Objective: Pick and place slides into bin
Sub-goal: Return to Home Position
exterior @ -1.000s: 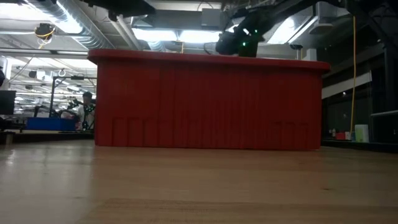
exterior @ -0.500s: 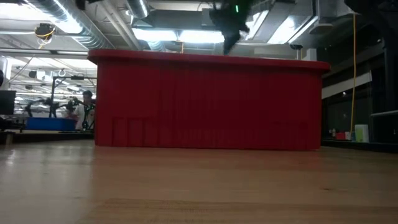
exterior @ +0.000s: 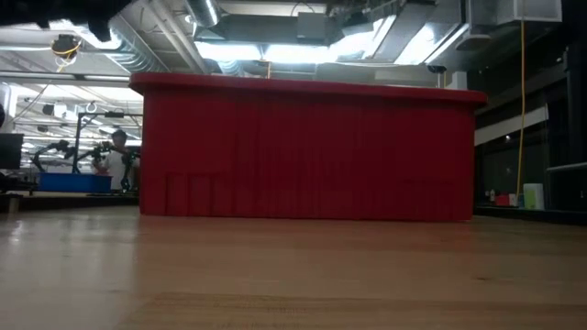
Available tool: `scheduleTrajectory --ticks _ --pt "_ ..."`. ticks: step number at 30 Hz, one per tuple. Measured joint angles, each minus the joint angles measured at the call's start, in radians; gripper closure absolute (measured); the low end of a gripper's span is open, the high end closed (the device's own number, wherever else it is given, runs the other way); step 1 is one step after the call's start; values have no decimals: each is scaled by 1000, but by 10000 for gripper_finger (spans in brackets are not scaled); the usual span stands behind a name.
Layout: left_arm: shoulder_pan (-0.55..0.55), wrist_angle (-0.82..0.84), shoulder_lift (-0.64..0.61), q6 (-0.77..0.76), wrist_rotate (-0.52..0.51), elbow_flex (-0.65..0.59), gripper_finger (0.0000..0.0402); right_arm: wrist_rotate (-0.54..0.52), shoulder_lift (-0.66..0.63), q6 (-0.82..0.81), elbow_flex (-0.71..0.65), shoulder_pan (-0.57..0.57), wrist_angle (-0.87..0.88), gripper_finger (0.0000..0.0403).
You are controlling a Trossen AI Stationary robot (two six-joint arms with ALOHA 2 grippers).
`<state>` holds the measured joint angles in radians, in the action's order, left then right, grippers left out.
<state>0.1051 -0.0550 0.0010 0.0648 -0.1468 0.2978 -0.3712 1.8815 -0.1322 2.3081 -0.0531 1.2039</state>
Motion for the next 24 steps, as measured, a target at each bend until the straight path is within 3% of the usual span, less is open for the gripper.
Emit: scheduleTrajectory --ticks 3,11,16,24 --pt "0 3 19 -11 49 -28 400 -19 -2 -51 -46 93 -105 401" --pt "0 -116 1 -27 58 -166 400 -249 0 -148 -211 282 -214 402" --pt "0 -150 1 -28 58 -234 399 -256 -7 -207 -320 329 -301 402" --pt "0 -215 2 -45 72 -290 399 -256 -115 -154 -539 381 -626 402"
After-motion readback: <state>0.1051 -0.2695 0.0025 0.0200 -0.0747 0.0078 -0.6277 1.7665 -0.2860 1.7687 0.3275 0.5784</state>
